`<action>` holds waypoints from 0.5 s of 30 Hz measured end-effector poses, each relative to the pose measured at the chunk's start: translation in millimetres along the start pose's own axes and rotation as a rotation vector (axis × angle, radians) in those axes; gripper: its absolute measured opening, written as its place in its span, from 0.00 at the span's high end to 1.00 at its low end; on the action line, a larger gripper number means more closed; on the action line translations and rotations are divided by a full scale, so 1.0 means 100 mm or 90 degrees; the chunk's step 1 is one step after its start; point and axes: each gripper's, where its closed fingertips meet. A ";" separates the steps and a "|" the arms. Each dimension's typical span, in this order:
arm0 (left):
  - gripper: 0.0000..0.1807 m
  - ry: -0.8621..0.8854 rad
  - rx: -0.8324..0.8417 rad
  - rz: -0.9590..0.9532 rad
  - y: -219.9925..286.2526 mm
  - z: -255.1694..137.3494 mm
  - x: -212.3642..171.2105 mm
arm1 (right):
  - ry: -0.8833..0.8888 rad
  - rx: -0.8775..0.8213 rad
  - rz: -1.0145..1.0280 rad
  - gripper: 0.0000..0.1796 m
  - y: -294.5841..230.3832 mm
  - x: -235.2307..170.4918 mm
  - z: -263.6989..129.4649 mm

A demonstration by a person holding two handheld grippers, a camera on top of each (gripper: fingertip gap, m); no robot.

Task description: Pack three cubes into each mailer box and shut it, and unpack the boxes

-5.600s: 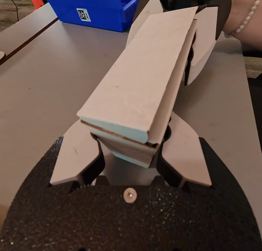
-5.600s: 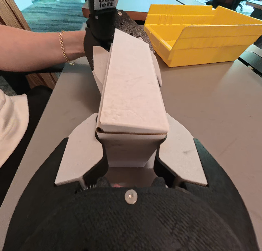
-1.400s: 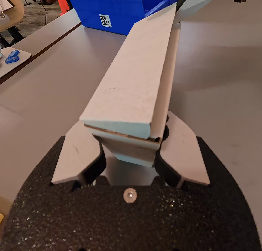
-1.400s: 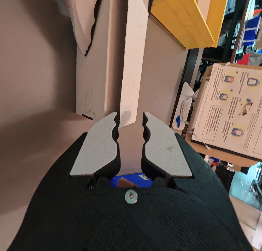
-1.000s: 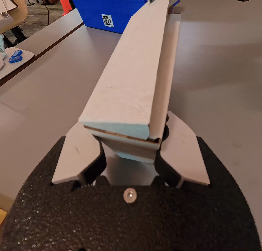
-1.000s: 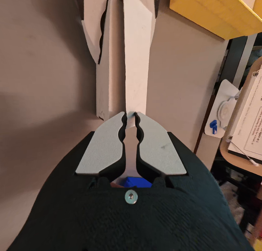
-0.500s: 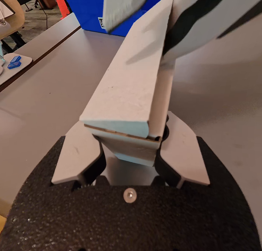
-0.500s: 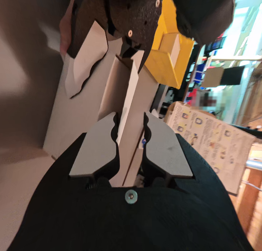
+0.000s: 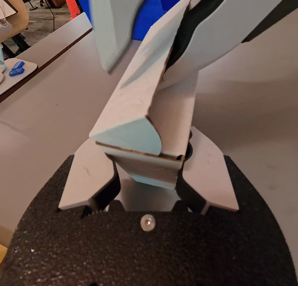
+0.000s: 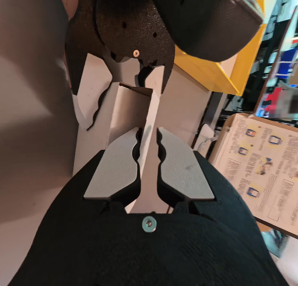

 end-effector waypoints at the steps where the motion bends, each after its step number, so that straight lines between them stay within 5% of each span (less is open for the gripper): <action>1: 0.52 0.000 0.001 0.000 0.00 0.00 0.00 | -0.001 -0.028 -0.007 0.85 0.04 -0.01 -0.02; 5: 0.52 0.001 -0.002 0.003 0.00 0.00 0.00 | -0.023 -0.031 -0.004 0.80 0.02 -0.23 -0.13; 8: 0.52 0.002 -0.006 0.008 0.01 0.01 0.01 | 0.031 0.053 0.032 0.95 -0.12 -0.24 -0.17; 15: 0.51 0.007 0.004 0.028 0.01 0.00 0.01 | 0.081 0.140 0.198 1.00 0.04 -0.26 -0.18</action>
Point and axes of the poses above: each gripper's, where its closed fingertips meet, z out along the fingers, x out of its top, y = z × x across the jaws, and after that the axes turned 12 degrees about -y, right-handed
